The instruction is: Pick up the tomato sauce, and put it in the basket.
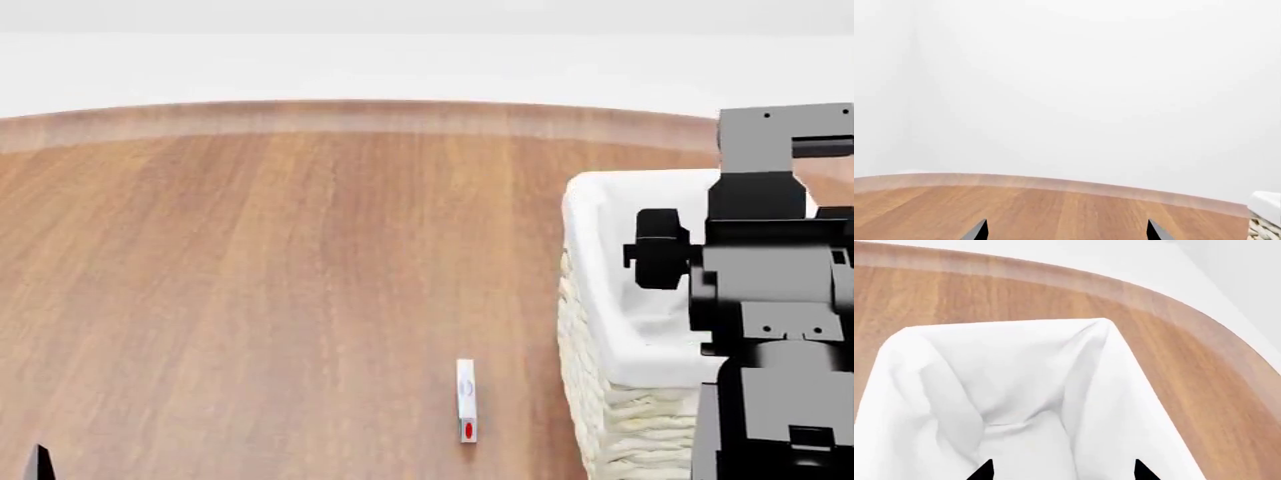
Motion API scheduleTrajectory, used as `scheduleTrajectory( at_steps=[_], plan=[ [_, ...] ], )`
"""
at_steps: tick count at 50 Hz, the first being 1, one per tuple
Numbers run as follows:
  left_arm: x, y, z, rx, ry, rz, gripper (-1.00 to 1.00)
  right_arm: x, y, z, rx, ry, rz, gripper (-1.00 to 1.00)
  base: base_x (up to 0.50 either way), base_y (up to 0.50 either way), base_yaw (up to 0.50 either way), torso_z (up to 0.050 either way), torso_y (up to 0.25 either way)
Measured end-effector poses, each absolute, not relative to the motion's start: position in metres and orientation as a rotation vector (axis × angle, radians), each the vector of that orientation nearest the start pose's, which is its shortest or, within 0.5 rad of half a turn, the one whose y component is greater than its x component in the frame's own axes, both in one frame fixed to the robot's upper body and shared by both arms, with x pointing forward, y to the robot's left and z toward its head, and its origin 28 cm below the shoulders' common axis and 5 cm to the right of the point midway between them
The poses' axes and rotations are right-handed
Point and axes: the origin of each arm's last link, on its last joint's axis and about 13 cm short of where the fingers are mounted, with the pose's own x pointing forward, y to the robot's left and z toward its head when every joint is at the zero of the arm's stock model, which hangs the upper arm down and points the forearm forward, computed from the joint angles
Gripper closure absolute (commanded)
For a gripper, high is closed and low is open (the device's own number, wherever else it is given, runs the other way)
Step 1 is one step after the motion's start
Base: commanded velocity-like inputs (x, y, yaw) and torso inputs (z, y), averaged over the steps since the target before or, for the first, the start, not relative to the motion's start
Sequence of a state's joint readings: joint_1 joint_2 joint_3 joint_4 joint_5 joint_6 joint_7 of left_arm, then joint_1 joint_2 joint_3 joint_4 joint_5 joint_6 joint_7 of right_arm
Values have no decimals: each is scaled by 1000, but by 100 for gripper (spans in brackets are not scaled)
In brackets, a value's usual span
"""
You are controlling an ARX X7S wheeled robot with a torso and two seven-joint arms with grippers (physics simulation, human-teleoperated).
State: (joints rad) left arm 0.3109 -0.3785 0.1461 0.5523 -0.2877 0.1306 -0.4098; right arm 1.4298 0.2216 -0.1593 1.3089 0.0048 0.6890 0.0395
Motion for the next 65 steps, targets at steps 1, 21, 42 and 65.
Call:
scheduleTrajectory(
  at_steps=[1,21,42,65],
  plan=[
    [140,228,84,-82,-284,91,-100,406,-193,199,-137,576,-281,-100,0,0,0,0,0],
    [139,227,83,-88,-281,88,-100,422,-171,222,-208,362,-165,-100,0,0,0,0,0],
    [140,227,84,-90,-286,87,-100,358,-101,147,-390,32,24,-100,0,0,0,0,0],
    [137,229,79,-91,-280,90,-100,233,-43,34,-336,-57,154,-100,0,0,0,0,0]
  ],
)
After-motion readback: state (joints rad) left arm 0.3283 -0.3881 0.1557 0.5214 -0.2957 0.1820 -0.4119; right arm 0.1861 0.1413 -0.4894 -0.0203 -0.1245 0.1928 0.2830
